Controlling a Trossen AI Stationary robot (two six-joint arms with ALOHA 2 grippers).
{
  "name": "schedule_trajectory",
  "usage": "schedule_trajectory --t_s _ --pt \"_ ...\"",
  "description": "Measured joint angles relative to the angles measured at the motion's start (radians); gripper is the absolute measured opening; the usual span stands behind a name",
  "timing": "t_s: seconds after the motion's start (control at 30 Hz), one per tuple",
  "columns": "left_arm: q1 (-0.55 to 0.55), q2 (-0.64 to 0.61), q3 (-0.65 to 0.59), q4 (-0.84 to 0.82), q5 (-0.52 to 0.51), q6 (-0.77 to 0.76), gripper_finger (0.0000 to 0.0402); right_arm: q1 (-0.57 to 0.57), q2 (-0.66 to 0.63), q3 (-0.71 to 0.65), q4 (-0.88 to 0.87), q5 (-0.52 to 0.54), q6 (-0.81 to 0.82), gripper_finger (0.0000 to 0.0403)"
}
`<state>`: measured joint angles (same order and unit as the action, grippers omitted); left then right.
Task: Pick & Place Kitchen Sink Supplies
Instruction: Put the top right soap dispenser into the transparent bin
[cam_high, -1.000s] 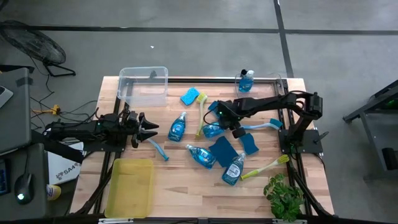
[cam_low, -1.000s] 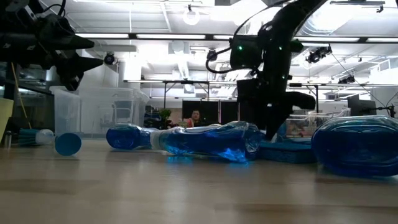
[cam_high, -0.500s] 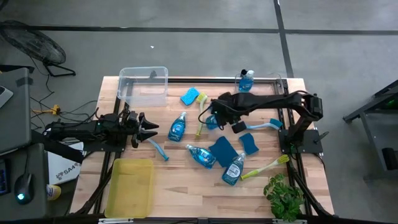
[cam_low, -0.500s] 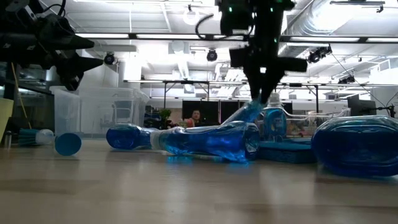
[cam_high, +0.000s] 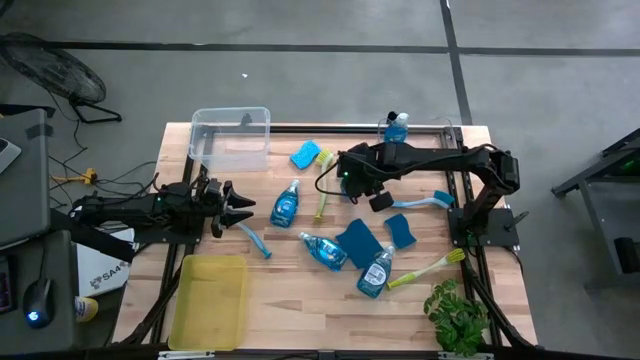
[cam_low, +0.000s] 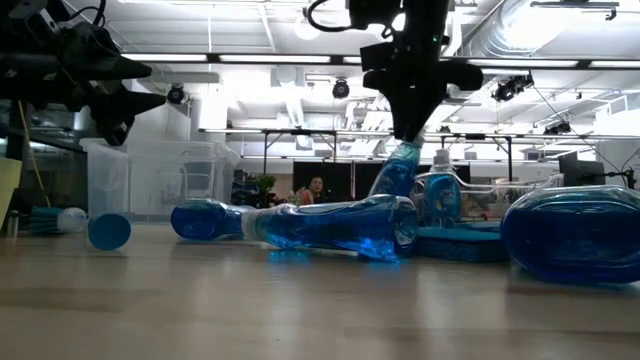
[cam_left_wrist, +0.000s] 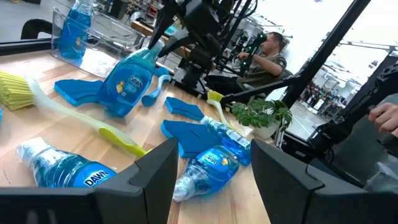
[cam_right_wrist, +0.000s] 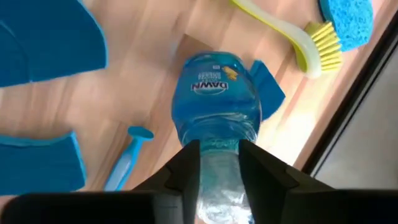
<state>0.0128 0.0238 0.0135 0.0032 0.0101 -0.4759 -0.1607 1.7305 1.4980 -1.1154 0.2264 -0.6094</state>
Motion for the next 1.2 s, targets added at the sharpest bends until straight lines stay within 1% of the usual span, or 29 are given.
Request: schedule_trajectory --t_s 0.1,0.23,0.27,0.43,0.5,0.57,0.6,0.67,0.77,0.87,1.0,1.2 --pt "0.000 0.000 0.000 0.000 0.000 0.000 0.0197 0.002 0.000 0.000 -0.002 -0.027 0.003 0.0062" --pt "0.000 0.000 0.000 0.000 0.000 0.000 0.0197 0.005 0.000 0.000 -0.001 -0.033 0.002 0.0012" --pt "0.000 0.000 0.000 0.000 0.000 0.000 0.0197 0.005 0.000 0.000 -0.001 -0.035 0.002 0.0006" --pt "0.000 0.000 0.000 0.000 0.000 0.000 0.0197 0.004 0.000 0.000 0.016 -0.030 0.006 0.0003" --pt "0.000 0.000 0.000 0.000 0.000 0.000 0.0197 0.004 0.000 0.000 0.018 0.000 0.036 0.0001" --pt "0.000 0.000 0.000 0.000 0.001 0.000 0.0197 0.004 0.000 0.000 0.012 0.038 0.108 0.0007" --pt "0.000 0.000 0.000 0.000 0.001 0.000 0.0197 0.001 0.000 0.000 0.002 0.040 0.155 0.0011" --pt "0.000 0.000 0.000 0.000 0.001 0.000 0.0197 -0.012 0.000 0.000 -0.031 -0.004 0.268 0.0017" --pt "0.000 0.000 0.000 0.000 0.001 0.000 0.0197 -0.043 0.000 -0.007 -0.059 -0.116 0.455 0.0024" --pt "0.000 0.000 0.000 0.000 0.001 0.000 0.0197 -0.066 0.000 -0.035 -0.067 -0.161 0.612 0.0034" --pt "0.000 0.000 0.000 0.000 -0.001 -0.001 0.0197 -0.084 0.000 -0.117 -0.069 -0.167 0.703 0.0063" --pt "0.000 0.000 0.000 0.000 0.001 -0.003 0.0197 -0.132 0.000 -0.251 -0.037 -0.151 0.769 0.0137"
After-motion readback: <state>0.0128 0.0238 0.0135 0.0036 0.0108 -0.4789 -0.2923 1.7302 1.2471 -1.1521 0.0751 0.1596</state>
